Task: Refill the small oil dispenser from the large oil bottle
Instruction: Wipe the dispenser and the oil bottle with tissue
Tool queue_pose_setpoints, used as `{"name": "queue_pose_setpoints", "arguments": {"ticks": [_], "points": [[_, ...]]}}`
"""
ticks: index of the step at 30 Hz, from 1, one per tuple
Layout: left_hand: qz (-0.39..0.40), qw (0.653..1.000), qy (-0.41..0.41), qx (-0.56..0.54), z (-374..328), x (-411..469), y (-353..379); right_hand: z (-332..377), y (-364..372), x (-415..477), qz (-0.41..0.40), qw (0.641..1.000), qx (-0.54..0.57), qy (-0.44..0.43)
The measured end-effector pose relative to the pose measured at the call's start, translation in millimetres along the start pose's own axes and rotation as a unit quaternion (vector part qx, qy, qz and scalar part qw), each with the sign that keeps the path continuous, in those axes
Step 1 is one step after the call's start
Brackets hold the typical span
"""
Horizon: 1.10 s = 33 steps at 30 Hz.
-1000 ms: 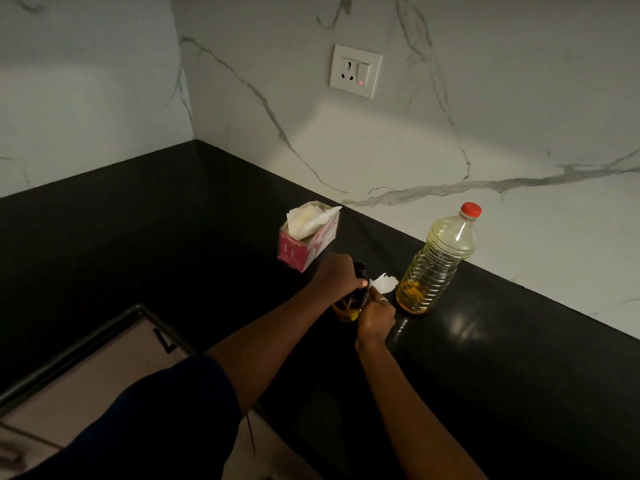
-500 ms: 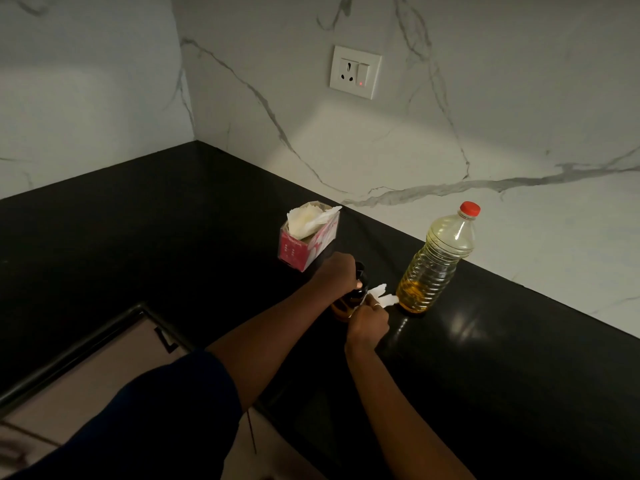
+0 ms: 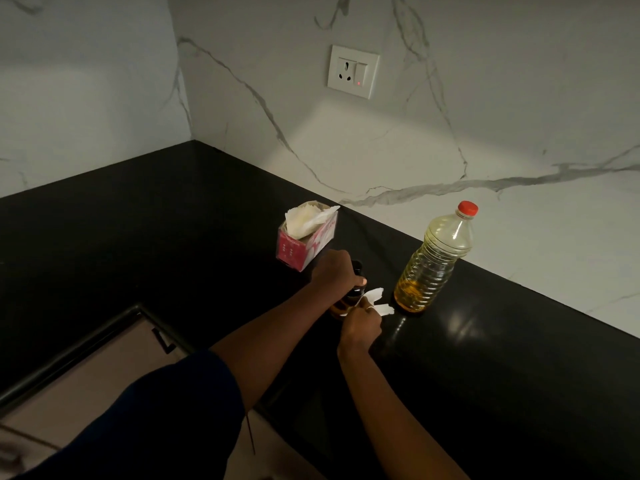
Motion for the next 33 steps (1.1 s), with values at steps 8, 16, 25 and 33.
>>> {"name": "queue_pose_setpoints", "arguments": {"ticks": [8, 16, 25, 33], "points": [[0.012, 1.0, 0.01, 0.01, 0, 2, 2, 7, -6, 11, 0.0, 1.0, -0.001, 0.002], [0.011, 0.998, 0.055, -0.01, 1, 0, 13, -7, 3, 3, 0.004, 1.0, -0.003, 0.012], [-0.02, 0.999, 0.028, 0.002, 1, 1, 8, 0, 4, 23, 0.028, 0.999, -0.02, 0.011], [0.06, 0.997, 0.034, 0.035, -2, 11, 2, -18, 11, 11, 0.001, 0.999, -0.014, 0.034]]}}
Point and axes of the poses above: each hand's wrist, its own x-axis towards the middle knuckle, its own y-axis out of the palm, z = x × y, the point moved 5 cm from there along x, towards the middle knuckle, and after that the axes turned 6 degrees about -x, right-handed, at the moved point
